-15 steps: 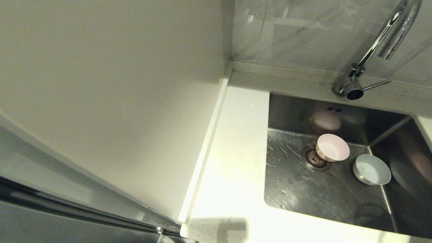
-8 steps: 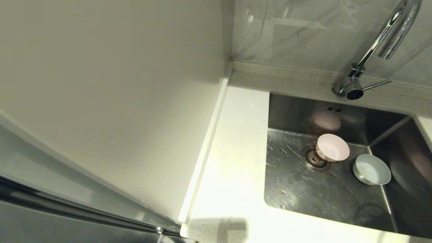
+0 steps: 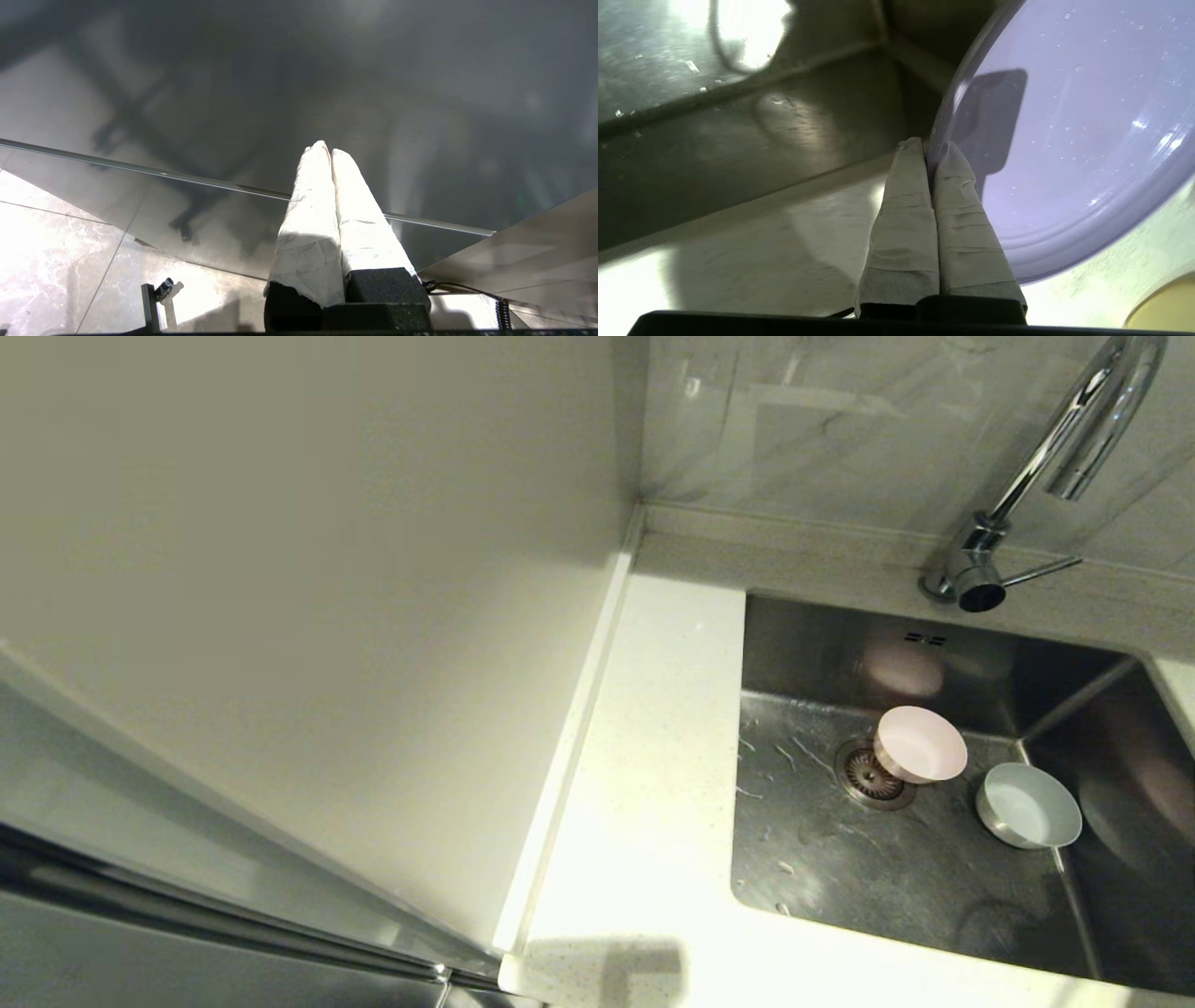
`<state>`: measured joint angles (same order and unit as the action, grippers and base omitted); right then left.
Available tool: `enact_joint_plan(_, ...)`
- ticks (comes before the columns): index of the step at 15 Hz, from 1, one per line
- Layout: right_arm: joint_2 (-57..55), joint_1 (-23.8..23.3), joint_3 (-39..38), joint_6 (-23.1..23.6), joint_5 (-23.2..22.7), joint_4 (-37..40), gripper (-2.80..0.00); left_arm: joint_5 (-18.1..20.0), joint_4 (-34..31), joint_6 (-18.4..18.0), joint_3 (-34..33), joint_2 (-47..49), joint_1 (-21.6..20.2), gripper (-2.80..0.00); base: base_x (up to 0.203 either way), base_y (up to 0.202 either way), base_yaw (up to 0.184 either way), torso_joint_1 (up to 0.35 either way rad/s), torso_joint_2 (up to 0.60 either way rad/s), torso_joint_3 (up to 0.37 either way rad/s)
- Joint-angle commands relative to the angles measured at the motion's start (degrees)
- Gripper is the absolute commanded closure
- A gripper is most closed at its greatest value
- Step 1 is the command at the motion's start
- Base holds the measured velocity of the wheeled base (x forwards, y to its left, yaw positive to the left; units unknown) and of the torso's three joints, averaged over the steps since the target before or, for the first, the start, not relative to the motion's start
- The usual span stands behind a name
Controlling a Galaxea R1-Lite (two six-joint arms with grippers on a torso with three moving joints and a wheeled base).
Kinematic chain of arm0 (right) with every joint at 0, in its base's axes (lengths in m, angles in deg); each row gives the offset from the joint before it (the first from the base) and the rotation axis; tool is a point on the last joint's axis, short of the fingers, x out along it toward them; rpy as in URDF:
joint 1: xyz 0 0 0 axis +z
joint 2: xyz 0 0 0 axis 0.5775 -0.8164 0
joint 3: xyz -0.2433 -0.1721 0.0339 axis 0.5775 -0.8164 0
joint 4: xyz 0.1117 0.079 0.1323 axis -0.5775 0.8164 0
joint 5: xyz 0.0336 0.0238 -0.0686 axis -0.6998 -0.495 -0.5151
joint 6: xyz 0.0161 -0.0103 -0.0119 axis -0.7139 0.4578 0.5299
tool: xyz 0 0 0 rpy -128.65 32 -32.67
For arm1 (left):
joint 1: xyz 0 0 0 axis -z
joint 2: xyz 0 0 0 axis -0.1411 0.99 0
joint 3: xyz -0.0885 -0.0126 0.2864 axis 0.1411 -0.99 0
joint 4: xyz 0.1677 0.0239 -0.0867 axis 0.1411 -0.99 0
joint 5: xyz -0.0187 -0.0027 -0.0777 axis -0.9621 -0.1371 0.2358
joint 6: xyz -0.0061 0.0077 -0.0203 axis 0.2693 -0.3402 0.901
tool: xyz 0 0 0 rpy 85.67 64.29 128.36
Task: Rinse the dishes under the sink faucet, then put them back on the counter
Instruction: Put a plate into the sink
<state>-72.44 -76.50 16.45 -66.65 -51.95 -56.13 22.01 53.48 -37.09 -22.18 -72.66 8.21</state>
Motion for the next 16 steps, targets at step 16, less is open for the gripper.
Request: enact_joint_plan(16,7.15,45.67,-2.49,-9.2,15.15,-9.08,0.0,0.0,0.02,0.02,-0.1,0.0,-0.01,0.0,0.0,0.0,0.0,0.0,0.0,0.0)
